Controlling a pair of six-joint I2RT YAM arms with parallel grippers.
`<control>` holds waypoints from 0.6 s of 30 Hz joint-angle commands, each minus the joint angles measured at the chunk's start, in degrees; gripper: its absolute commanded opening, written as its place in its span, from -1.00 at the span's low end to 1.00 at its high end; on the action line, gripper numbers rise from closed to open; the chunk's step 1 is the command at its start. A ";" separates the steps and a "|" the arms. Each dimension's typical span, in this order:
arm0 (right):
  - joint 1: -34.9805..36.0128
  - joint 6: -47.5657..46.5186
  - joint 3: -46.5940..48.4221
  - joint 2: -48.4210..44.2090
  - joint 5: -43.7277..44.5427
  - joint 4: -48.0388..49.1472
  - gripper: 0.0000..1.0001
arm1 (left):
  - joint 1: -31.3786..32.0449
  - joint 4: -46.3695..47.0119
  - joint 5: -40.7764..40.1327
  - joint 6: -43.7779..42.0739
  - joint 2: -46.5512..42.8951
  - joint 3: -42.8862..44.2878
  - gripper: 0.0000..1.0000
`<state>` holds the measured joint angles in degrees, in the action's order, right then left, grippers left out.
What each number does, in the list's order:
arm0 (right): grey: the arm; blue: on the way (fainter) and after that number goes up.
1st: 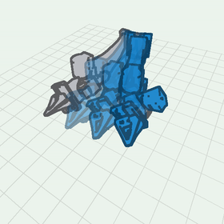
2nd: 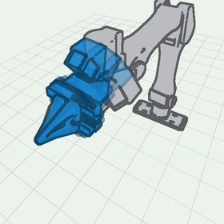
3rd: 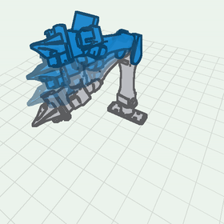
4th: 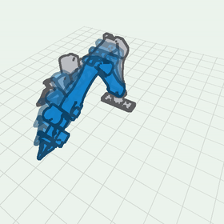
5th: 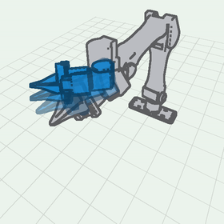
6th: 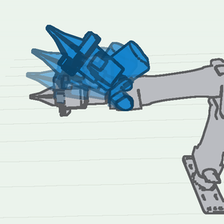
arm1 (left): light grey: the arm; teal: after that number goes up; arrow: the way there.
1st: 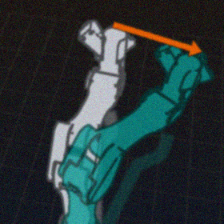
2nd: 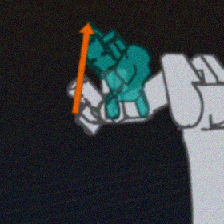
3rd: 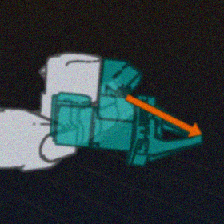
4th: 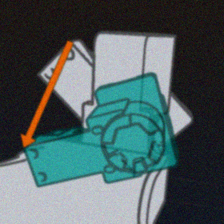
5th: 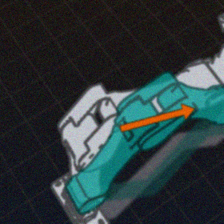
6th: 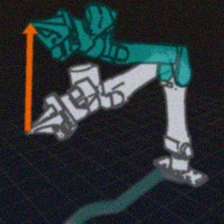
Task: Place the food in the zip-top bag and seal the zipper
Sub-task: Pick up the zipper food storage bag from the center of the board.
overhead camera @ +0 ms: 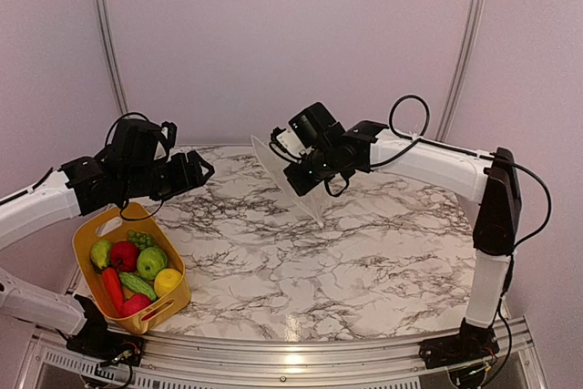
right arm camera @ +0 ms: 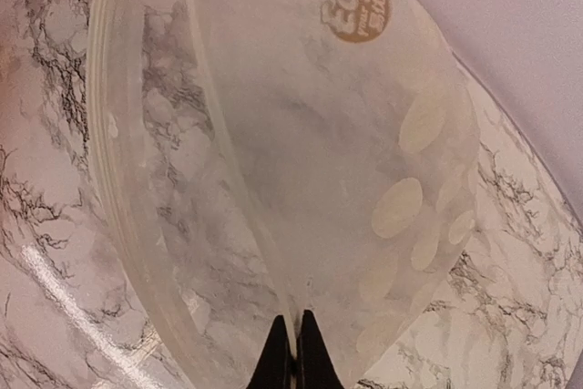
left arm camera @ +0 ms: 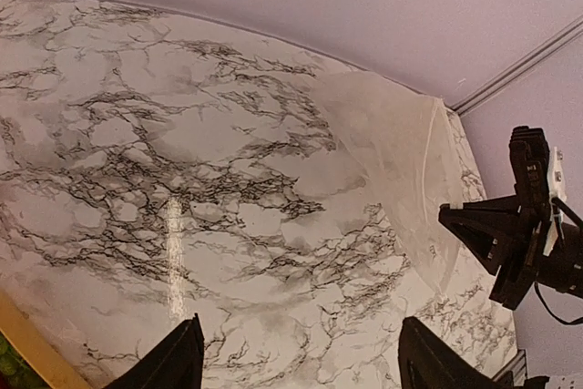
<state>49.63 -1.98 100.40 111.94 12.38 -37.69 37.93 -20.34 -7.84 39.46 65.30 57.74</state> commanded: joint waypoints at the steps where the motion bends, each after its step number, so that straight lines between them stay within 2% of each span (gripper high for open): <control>1: 0.11 8.22 1.22 -2.38 -3.38 -0.80 -1.00 | 3.09 14.33 4.24 1.47 6.53 1.46 0.51; 7: 0.10 12.26 1.12 -2.87 -4.76 -0.12 -1.00 | 6.85 18.62 5.44 3.47 16.53 8.02 0.57; 12: 0.08 15.87 1.26 -3.35 -5.20 0.70 -1.00 | 7.72 14.97 3.93 9.57 24.70 13.44 0.54; 18: -0.06 17.55 1.03 -4.28 -5.51 0.70 -1.00 | 8.55 13.84 2.57 11.03 31.68 18.46 0.45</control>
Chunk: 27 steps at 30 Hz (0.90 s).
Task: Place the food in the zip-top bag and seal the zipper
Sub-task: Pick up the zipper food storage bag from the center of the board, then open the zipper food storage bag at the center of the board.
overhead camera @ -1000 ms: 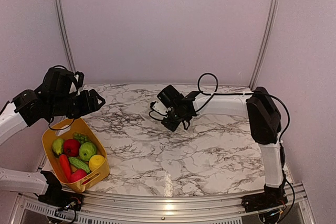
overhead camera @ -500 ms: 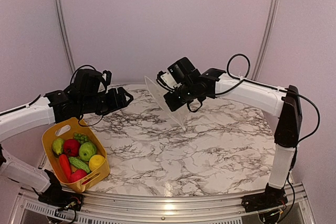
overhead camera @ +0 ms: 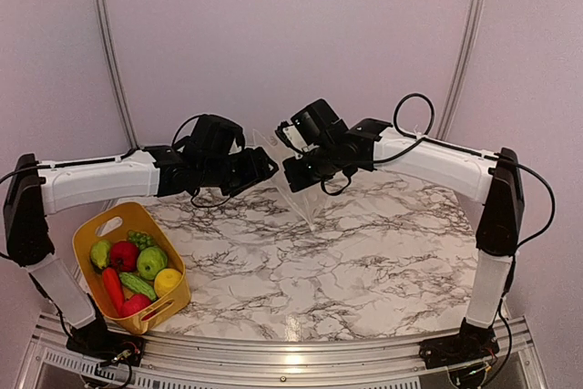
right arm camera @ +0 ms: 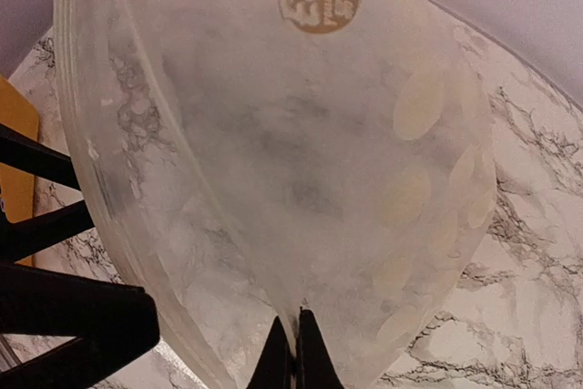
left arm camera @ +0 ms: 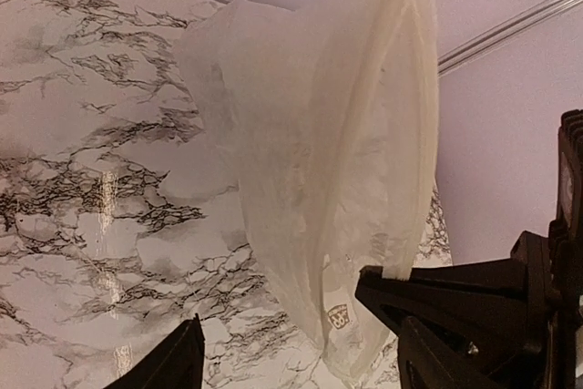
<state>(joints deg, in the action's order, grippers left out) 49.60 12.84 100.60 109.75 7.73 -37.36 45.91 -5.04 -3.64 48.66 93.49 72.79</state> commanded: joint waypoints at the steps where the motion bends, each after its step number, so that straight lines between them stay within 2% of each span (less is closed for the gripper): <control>1: -0.10 2.99 0.72 -2.52 -0.82 0.33 -1.00 | 0.58 -2.32 -1.95 1.79 4.51 4.86 0.42; 5: -0.94 3.42 0.23 -4.95 -0.13 0.29 -1.00 | 0.54 -4.46 -2.46 1.94 8.44 8.03 0.22; 11: -3.52 1.66 1.70 -9.49 9.76 -4.86 -1.00 | 0.58 -9.88 -3.79 3.84 11.74 11.58 -0.04; 14: -3.99 0.97 2.79 -10.12 12.56 -7.32 -1.00 | 0.58 -11.25 -3.70 4.17 12.89 13.32 -0.10; 17: -4.01 1.73 3.10 -9.71 13.59 -9.03 -1.00 | 0.62 -11.18 -2.07 3.53 14.06 15.99 -0.11; 21: -4.28 3.26 1.26 -9.38 14.31 -9.55 -1.00 | 1.41 -5.66 1.06 0.21 14.06 18.19 -0.06; 27: -5.45 4.32 -1.70 -11.81 12.50 -7.12 -1.00 | 1.94 -6.61 1.53 -2.52 14.10 20.09 -0.04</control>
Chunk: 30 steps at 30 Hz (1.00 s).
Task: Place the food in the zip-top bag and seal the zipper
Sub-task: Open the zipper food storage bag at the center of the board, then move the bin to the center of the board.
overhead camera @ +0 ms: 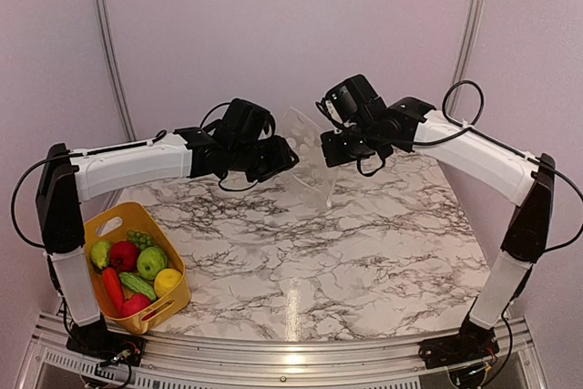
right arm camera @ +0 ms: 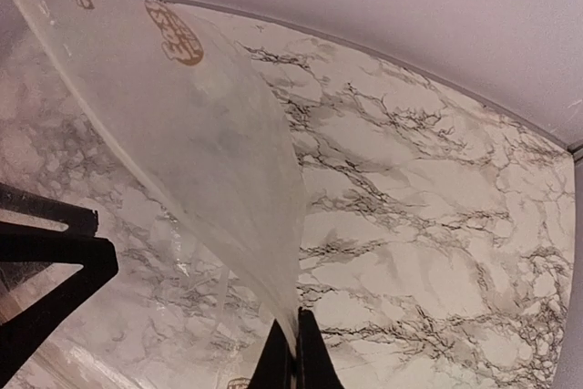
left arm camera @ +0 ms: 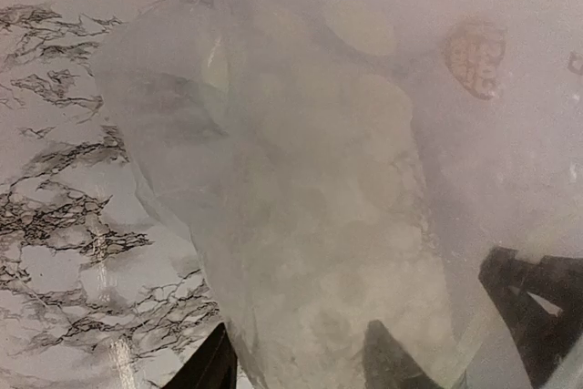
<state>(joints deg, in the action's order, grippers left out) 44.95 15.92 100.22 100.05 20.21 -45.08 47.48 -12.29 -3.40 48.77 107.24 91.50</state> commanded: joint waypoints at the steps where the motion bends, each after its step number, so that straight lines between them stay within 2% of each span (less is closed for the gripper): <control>1: -0.91 1.24 -1.81 -2.85 -0.28 1.36 -1.00 | 0.34 0.73 1.69 -2.67 0.26 1.20 -0.01; 4: -1.44 1.05 -2.29 -2.92 -0.23 1.75 -1.00 | 0.80 2.89 5.13 -5.64 -0.45 1.14 0.19; 7: -2.11 0.92 -2.80 -2.24 -0.56 1.00 -1.00 | 2.50 6.01 8.31 -13.69 -2.66 1.76 0.54; 11: -3.00 0.38 -4.70 -3.29 -0.47 1.94 -1.00 | 2.58 4.46 9.82 -13.66 -5.62 0.92 0.69; 14: -4.65 0.00 -5.51 -4.83 -0.06 3.24 -1.00 | 2.53 2.47 10.42 -14.32 -8.22 -1.30 0.97; 18: -5.71 -2.92 -5.57 -5.84 0.60 4.52 -1.00 | 2.19 -4.48 12.64 -15.28 -11.90 -2.79 0.98; 21: -6.26 -4.63 -5.31 -5.99 1.53 4.44 -1.00 | 2.00 -11.68 11.10 -17.61 -13.84 -2.50 0.98; 27: -6.74 -5.24 -5.70 -6.10 -0.66 4.62 -1.00 | 1.91 -14.06 3.76 -22.17 -23.89 -10.15 0.98; 30: -6.73 -4.99 -6.36 -6.08 -2.54 5.33 -1.00 | 1.83 -18.19 -1.25 -22.04 -27.21 -10.95 0.98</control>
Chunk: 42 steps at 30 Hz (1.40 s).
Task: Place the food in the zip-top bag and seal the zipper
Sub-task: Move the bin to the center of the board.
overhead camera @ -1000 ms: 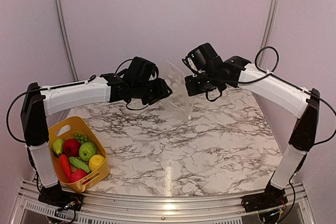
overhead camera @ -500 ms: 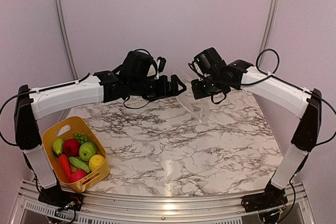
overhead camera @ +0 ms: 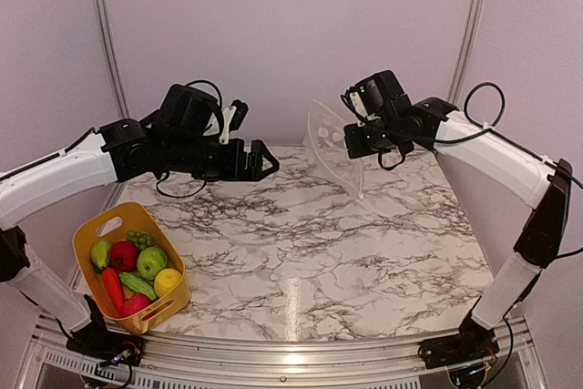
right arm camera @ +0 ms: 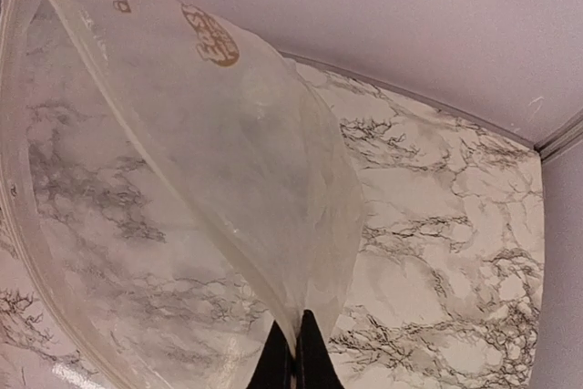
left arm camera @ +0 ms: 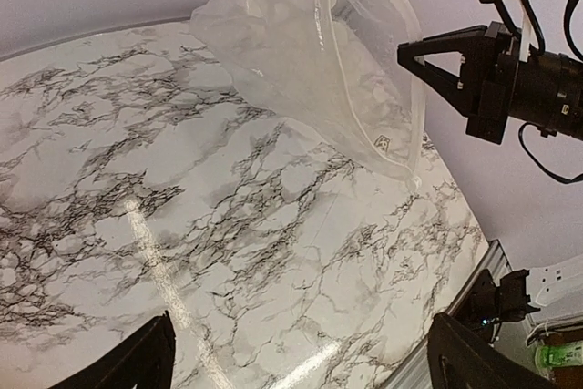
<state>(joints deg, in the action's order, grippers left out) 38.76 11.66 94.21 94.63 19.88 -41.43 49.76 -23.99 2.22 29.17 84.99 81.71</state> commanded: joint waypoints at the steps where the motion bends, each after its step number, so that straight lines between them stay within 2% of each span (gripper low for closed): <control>1: -0.61 -0.64 -0.68 -0.67 -2.77 1.96 -1.00 | -0.45 -8.36 -9.92 -2.19 -5.79 -1.43 0.98; 4: -0.59 -0.28 -1.53 -0.45 -4.59 2.97 -1.00 | -0.79 -15.14 -22.80 2.35 -8.18 -3.11 0.98; 7: -0.59 -0.14 -2.25 -0.01 -6.73 4.06 -1.00 | -2.53 -17.95 -25.52 2.32 -10.93 -6.09 0.98; 10: -0.56 -0.39 -2.05 0.84 -8.89 4.68 -1.00 | -4.54 -19.04 -24.66 7.35 -14.69 -10.73 0.91; 15: -0.54 -0.75 -1.25 2.53 -10.60 5.50 -1.00 | -5.65 -25.98 -26.09 22.92 -19.30 -17.47 0.49; 23: -0.57 -1.08 -1.14 3.88 -12.35 6.04 -1.00 | -5.68 -28.46 -23.90 37.13 -20.56 -24.50 0.14; 32: -0.55 -1.56 -1.57 3.69 -12.08 5.34 -1.00 | -7.27 -29.88 -23.18 42.78 -12.42 -24.43 0.05; 42: -0.57 -0.79 -5.18 0.54 -11.31 4.91 -1.00 | -8.16 -29.26 -23.82 40.20 -3.66 -21.03 -0.23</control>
<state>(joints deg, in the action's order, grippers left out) 38.65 10.48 90.72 97.67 8.01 -36.40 41.87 -51.51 -21.06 70.39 79.05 58.13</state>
